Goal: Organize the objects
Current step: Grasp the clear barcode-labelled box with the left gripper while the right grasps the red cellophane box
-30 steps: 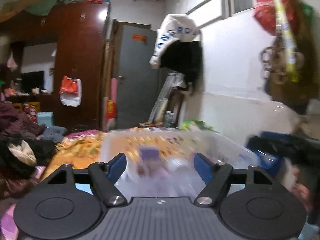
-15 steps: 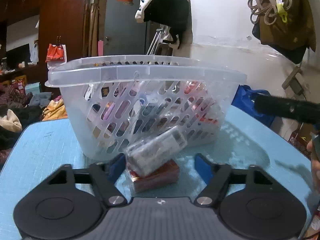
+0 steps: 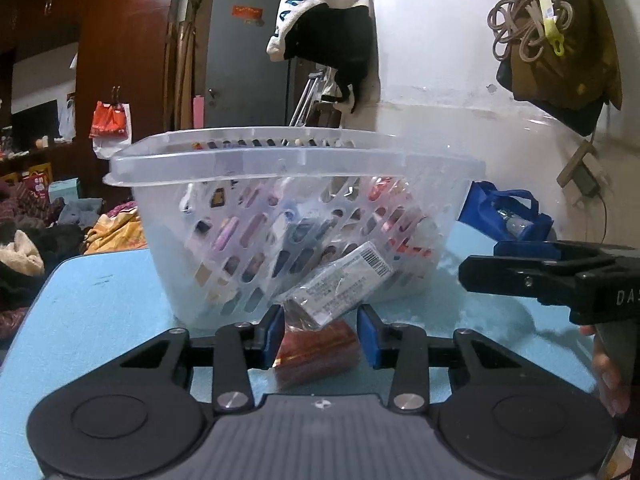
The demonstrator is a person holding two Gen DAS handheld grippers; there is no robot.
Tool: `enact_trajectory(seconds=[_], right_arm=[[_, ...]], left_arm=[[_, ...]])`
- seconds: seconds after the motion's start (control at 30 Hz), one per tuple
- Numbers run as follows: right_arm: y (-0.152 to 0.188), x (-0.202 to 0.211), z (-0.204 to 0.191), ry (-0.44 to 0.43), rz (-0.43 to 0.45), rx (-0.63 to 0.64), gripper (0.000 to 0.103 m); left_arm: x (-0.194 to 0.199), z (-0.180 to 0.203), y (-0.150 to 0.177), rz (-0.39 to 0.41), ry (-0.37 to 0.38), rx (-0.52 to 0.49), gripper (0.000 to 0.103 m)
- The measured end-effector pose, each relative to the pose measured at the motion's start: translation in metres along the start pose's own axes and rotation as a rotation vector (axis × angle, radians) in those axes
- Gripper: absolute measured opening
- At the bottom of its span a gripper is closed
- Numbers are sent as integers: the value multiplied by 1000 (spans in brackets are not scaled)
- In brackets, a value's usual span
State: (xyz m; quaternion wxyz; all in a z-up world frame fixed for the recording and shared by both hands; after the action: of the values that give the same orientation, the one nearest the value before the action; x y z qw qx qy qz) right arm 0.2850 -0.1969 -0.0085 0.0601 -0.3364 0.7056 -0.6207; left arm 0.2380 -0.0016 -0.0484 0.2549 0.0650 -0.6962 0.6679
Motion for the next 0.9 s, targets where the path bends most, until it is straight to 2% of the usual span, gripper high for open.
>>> enact_trajectory(seconds=[0.2,0.37,0.47,0.67,0.77,0.9], right_arm=[[3,-2,0,-7,-24,-8,103],[9,-26,-22,1,-111,38,103],[17,-48,-42,-18,-202,67,103],[28,-75,-75,-39,-284,138,88],[32,-81,-82,-39,-318,163,77],[30,-72,-77,-6,-293,183,75]], left_arm=[[14,-14,6,-2,-19,10,44],[25,-36,9,-3,-62,19,43],[28,-53,11,-10,-78,44,43],[32,-76,16,-10,-80,85,43],[31,-75,16,-8,-75,79,42],[31,-73,17,-8,-69,65,40]])
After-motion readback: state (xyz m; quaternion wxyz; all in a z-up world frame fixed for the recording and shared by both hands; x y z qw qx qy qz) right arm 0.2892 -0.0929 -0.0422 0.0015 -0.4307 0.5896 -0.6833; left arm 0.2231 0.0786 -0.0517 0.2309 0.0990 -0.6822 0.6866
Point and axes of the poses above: each gripper's, at about its wrist camera, not at the fingertips, and x roughly against the way its jaws point, z to its right, y to its underside, the point moved 8 cm from there along -x, roughly the way its jaws point, and after that the axes turned 3 degrees about -x, right-handed, at the moved point
